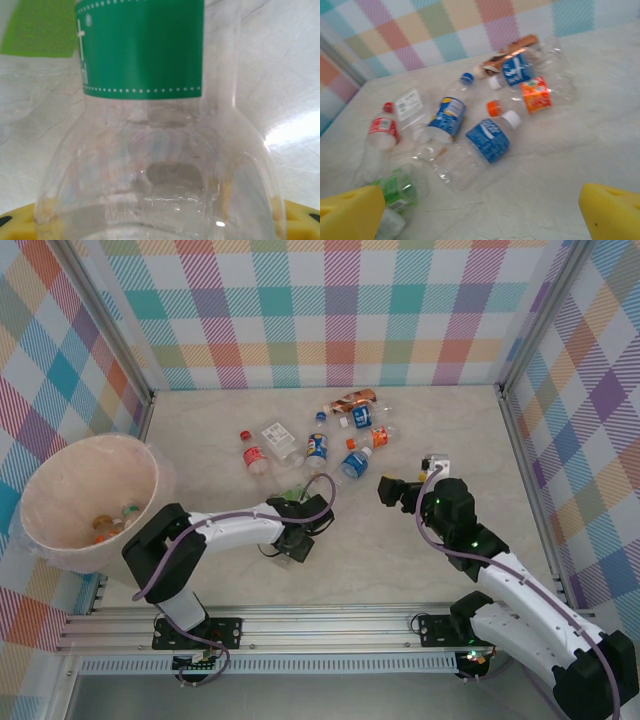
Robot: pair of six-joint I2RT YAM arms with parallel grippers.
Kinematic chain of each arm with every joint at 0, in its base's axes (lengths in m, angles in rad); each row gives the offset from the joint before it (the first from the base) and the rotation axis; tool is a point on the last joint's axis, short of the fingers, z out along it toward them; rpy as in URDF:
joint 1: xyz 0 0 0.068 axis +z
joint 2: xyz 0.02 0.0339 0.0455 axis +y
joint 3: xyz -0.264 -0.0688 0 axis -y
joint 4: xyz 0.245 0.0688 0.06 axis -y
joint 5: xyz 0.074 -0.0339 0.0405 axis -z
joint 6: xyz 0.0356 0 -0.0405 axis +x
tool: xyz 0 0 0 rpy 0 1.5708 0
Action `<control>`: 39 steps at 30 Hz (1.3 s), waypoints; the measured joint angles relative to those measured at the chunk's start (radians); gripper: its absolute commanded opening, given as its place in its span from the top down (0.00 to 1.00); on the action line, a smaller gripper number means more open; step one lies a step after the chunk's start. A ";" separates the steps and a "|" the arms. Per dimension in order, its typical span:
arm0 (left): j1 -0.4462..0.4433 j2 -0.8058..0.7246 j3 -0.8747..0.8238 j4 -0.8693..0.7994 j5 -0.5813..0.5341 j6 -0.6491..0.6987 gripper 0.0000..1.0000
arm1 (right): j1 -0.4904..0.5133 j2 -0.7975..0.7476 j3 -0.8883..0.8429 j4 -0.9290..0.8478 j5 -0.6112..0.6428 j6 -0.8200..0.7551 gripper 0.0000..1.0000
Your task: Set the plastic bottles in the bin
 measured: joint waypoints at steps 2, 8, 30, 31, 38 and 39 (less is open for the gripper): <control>0.000 -0.024 0.000 0.011 0.001 -0.003 0.47 | 0.000 0.003 0.000 0.008 -0.057 -0.039 0.00; 0.000 -0.098 0.018 0.037 0.050 -0.005 0.50 | 0.000 0.040 0.000 0.039 -0.193 -0.100 0.00; 0.146 -0.310 0.256 0.126 0.199 -0.015 0.54 | 0.044 0.146 0.014 0.173 -0.417 -0.131 0.00; 0.151 -0.320 0.268 0.125 0.190 -0.014 0.55 | 0.050 0.162 0.023 0.176 -0.420 -0.129 0.00; 0.184 -0.414 0.366 0.090 0.030 -0.013 0.55 | 0.095 0.237 0.081 0.208 -0.435 -0.121 0.00; 0.191 -0.430 0.381 0.077 0.002 -0.010 0.55 | 0.099 0.244 0.087 0.209 -0.436 -0.121 0.00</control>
